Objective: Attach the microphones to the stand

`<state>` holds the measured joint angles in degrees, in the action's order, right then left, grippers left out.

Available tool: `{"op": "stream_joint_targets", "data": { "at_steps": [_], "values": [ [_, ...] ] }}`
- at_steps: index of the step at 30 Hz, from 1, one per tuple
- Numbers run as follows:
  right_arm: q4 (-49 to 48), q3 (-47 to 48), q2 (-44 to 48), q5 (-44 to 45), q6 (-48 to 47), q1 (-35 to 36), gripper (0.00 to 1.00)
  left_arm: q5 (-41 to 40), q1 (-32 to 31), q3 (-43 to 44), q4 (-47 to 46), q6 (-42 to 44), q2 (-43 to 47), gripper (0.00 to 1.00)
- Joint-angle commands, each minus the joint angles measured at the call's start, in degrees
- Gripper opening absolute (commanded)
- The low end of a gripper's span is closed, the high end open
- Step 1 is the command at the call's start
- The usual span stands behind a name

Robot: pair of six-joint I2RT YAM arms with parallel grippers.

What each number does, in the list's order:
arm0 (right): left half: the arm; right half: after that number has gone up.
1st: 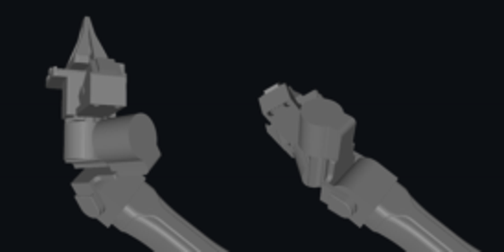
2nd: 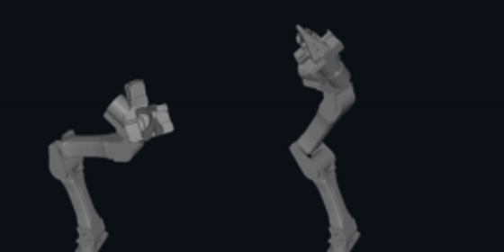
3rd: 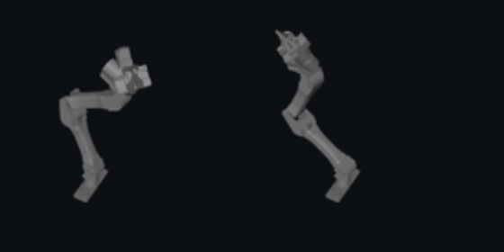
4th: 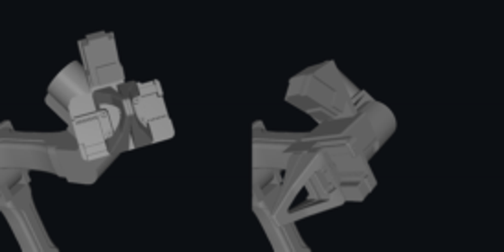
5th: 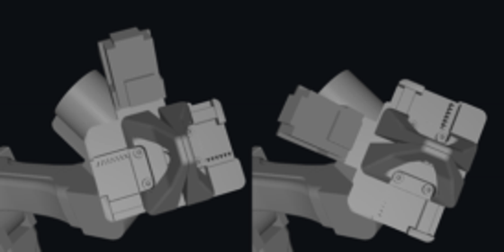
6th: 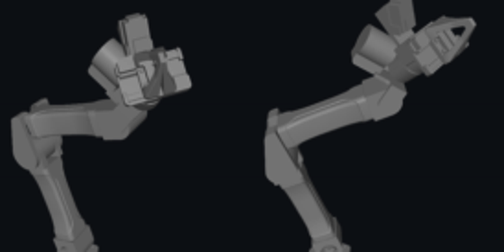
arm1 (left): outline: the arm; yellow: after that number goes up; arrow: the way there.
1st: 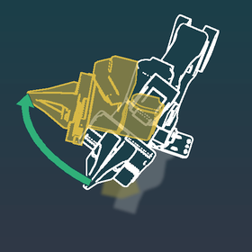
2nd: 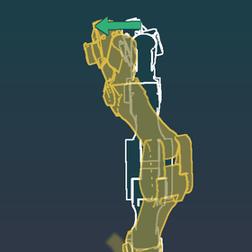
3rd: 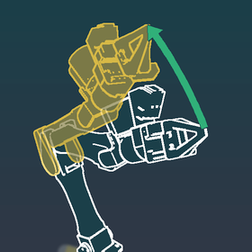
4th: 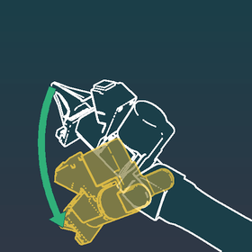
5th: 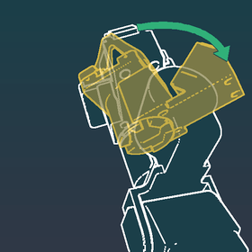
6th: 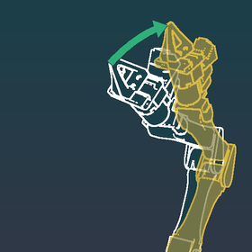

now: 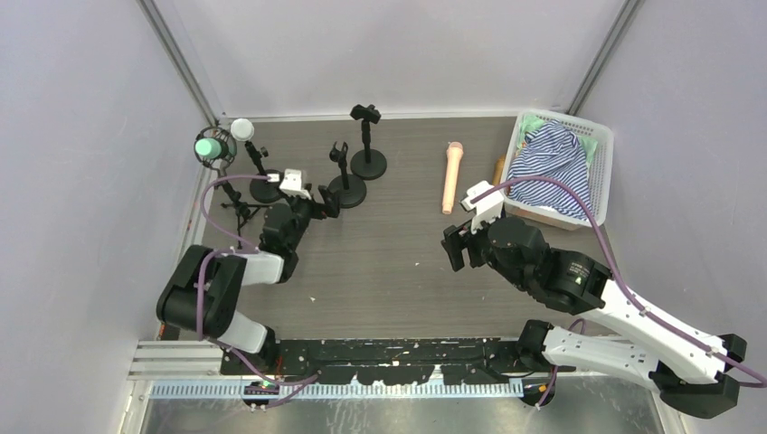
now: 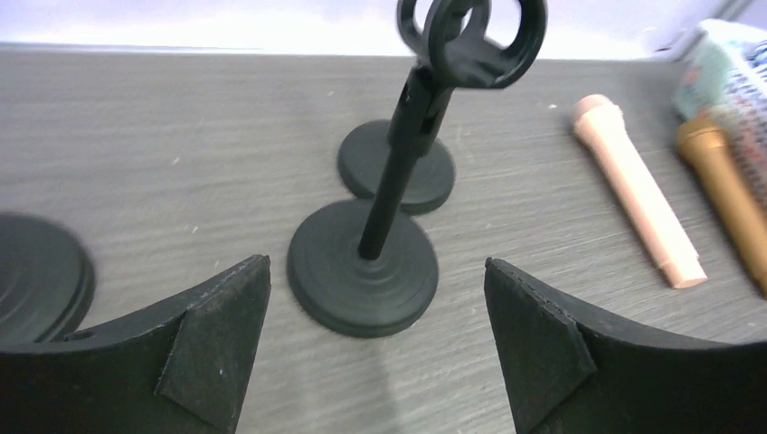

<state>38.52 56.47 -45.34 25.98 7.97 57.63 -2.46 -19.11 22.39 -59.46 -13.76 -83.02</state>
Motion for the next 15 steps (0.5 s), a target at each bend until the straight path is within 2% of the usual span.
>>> {"op": "stream_joint_targets", "data": {
  "at_steps": [1,2,5,11,15],
  "values": [
    [-0.65,0.11,1.40,-1.07,1.40,-0.23,0.80,20.13,5.66,3.07,-18.48,-2.27,-6.84,0.88],
    [-0.57,0.18,1.31,-1.14,1.39,-0.25,0.80,23.02,6.93,3.61,-21.56,-3.17,-8.93,0.88],
    [-0.19,0.37,1.05,-1.36,1.06,-0.28,0.80,33.52,9.37,7.40,-22.54,-3.77,-13.37,0.84],
    [1.56,1.02,0.97,-1.52,0.72,-0.31,0.80,39.23,11.07,12.84,-22.54,-0.59,-18.71,0.82],
    [2.08,0.68,1.69,-1.21,0.62,-0.24,0.80,43.89,12.84,16.23,-22.54,-0.40,-21.08,0.74]
  ]
}}
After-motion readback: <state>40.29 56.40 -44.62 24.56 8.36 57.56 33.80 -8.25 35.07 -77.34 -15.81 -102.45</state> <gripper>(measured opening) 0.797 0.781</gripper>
